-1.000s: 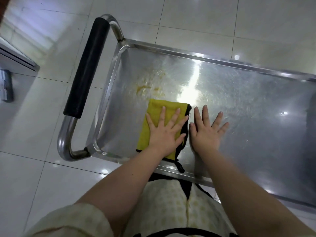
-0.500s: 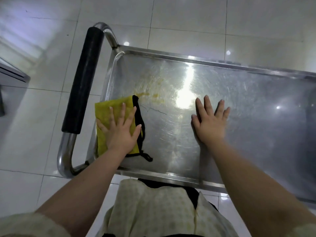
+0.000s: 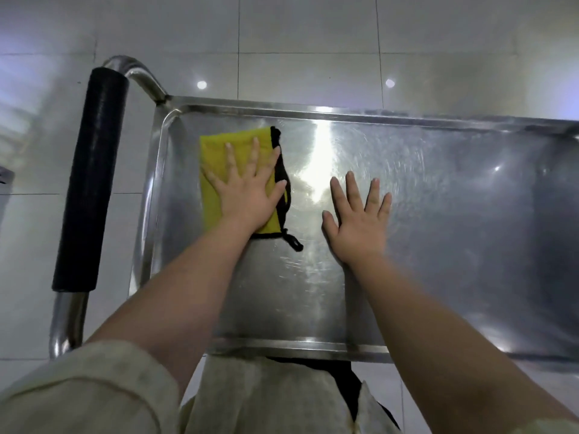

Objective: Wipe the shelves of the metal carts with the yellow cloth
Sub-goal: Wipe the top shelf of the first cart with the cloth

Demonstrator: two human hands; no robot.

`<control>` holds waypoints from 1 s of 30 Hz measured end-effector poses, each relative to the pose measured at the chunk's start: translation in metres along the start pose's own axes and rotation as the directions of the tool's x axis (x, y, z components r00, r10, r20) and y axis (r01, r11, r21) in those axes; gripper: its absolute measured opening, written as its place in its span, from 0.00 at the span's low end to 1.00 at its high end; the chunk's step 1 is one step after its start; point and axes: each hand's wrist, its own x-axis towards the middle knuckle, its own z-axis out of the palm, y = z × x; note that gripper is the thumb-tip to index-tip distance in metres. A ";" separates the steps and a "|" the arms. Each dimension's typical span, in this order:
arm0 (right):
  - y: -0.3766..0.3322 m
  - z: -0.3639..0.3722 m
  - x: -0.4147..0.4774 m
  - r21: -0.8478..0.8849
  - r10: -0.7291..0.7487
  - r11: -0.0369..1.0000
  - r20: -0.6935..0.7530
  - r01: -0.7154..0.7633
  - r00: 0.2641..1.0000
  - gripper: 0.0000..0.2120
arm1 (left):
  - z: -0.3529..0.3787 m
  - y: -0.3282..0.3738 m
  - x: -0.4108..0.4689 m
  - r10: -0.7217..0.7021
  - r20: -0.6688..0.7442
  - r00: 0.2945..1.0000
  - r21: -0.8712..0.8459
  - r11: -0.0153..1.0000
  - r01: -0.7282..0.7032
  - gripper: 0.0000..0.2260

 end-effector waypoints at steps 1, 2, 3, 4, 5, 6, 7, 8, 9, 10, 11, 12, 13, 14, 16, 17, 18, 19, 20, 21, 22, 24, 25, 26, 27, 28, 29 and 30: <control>0.001 0.001 0.001 0.010 -0.002 1.000 -0.012 0.002 1.000 0.30 | 0.001 0.023 0.005 0.063 -0.002 0.998 0.015 0.998 -0.063 0.28; 0.002 0.002 0.001 0.018 -0.004 1.000 -0.023 0.005 1.000 0.31 | 0.002 0.044 0.007 0.116 0.003 0.993 0.027 0.993 -0.116 0.28; 0.003 0.003 0.001 0.021 -0.007 1.000 -0.031 0.008 0.999 0.31 | 0.004 0.063 0.006 0.158 0.011 0.987 0.035 0.987 -0.159 0.28; 0.005 0.004 0.002 0.023 -0.009 1.000 -0.035 0.010 0.999 0.31 | 0.005 0.075 0.006 0.189 0.020 0.982 0.041 0.981 -0.190 0.27; 0.006 0.005 0.002 0.026 -0.008 1.000 -0.036 0.009 0.999 0.31 | 0.005 0.080 0.006 0.217 0.025 0.976 0.050 0.975 -0.218 0.27; 0.007 0.005 0.002 0.032 -0.005 0.999 -0.039 0.006 0.999 0.31 | 0.004 0.077 0.008 0.258 0.029 0.966 0.061 0.964 -0.259 0.26; 0.008 0.004 0.002 0.038 -0.001 0.999 -0.042 0.002 0.999 0.31 | 0.002 0.065 0.010 0.309 0.029 0.950 0.084 0.947 -0.311 0.26; 0.007 0.004 0.002 0.039 0.004 0.999 -0.041 -0.002 0.999 0.30 | 0.000 0.046 0.013 0.347 0.027 0.938 0.109 0.931 -0.348 0.26; 0.006 0.003 0.002 0.035 0.008 0.999 -0.036 -0.007 0.999 0.30 | -0.002 0.022 0.018 0.346 0.018 0.938 0.123 0.930 -0.345 0.26; 0.005 0.003 0.002 0.032 0.012 0.999 -0.029 -0.011 1.000 0.30 | -0.006 -0.005 0.024 0.293 0.009 0.956 0.107 0.950 -0.292 0.26; 0.004 0.002 0.002 0.033 0.013 0.999 -0.025 -0.012 1.000 0.30 | -0.011 -0.033 0.028 0.196 -0.002 0.981 0.068 0.978 -0.195 0.26; 0.004 0.002 0.002 0.037 0.012 0.999 -0.023 -0.011 1.000 0.30 | -0.016 -0.057 0.031 0.081 -0.012 0.997 0.019 0.997 -0.081 0.27; 0.003 0.001 0.002 0.040 0.009 0.999 -0.023 -0.008 1.000 0.30 | -0.020 -0.076 0.033 -0.017 -0.018 1.000 -0.011 1.000 0.016 0.27; 0.003 0.001 0.001 0.042 0.007 0.999 -0.020 -0.006 1.000 0.30 | -0.022 -0.086 0.033 -0.075 -0.021 0.997 -0.003 0.997 0.075 0.27; 0.002 0.001 0.000 0.038 0.004 0.999 -0.020 -0.003 1.000 0.30 | -0.022 -0.087 0.034 -0.111 -0.018 0.994 0.033 0.993 0.111 0.28; 0.002 0.002 0.000 0.026 0.006 1.000 -0.018 -0.006 1.000 0.30 | -0.022 -0.079 0.037 -0.120 -0.019 0.993 0.024 0.992 0.121 0.28; 0.002 0.002 0.000 0.011 0.007 1.000 -0.015 -0.007 1.000 0.30 | -0.022 -0.069 0.040 -0.141 -0.019 0.990 -0.002 0.990 0.141 0.28; 0.001 0.002 -0.001 0.001 0.003 1.000 -0.011 -0.003 1.000 0.30 | -0.022 -0.058 0.045 -0.173 -0.020 0.985 -0.035 0.985 0.172 0.28; 0.001 0.003 -0.001 -0.003 -0.001 1.000 -0.011 0.001 1.000 0.30 | -0.021 -0.043 0.050 -0.195 -0.021 0.981 -0.067 0.979 0.193 0.28; 0.001 0.003 -0.001 -0.002 -0.005 1.000 -0.014 0.005 1.000 0.30 | -0.020 -0.024 0.055 -0.185 -0.024 0.983 -0.076 0.980 0.182 0.27; 0.001 0.003 -0.001 0.001 -0.008 1.000 -0.017 0.008 1.000 0.30 | -0.019 -0.003 0.058 -0.134 -0.024 0.991 -0.057 0.989 0.133 0.27; 0.001 0.003 0.000 0.021 -0.011 1.000 -0.025 0.012 1.000 0.30 | -0.013 0.046 0.056 0.042 -0.019 0.999 0.018 0.999 -0.041 0.27; 0.001 0.001 0.001 0.056 -0.012 0.998 -0.025 0.014 1.000 0.30 | -0.010 0.067 0.052 0.132 -0.006 0.991 0.050 0.990 -0.131 0.27; 0.003 -0.002 0.001 0.107 -0.012 0.994 -0.026 0.014 1.000 0.30 | -0.006 0.084 0.047 0.198 0.013 0.980 0.071 0.978 -0.198 0.27; 0.007 -0.005 0.002 0.159 -0.009 0.987 -0.021 0.013 1.000 0.30 | -0.005 0.093 0.044 0.232 0.028 0.972 0.078 0.969 -0.234 0.27; 0.014 -0.008 0.003 0.187 -0.006 0.982 -0.019 0.010 1.000 0.29 | -0.004 0.095 0.043 0.243 0.033 0.970 0.068 0.967 -0.244 0.27; 0.023 -0.011 0.004 0.175 0.003 0.985 -0.019 0.000 1.000 0.28 | -0.004 0.092 0.043 0.242 0.029 0.970 0.048 0.969 -0.243 0.27; 0.036 -0.015 0.006 0.135 0.026 0.991 -0.017 -0.024 1.000 0.28 | -0.006 0.085 0.043 0.240 0.019 0.971 0.035 0.970 -0.240 0.27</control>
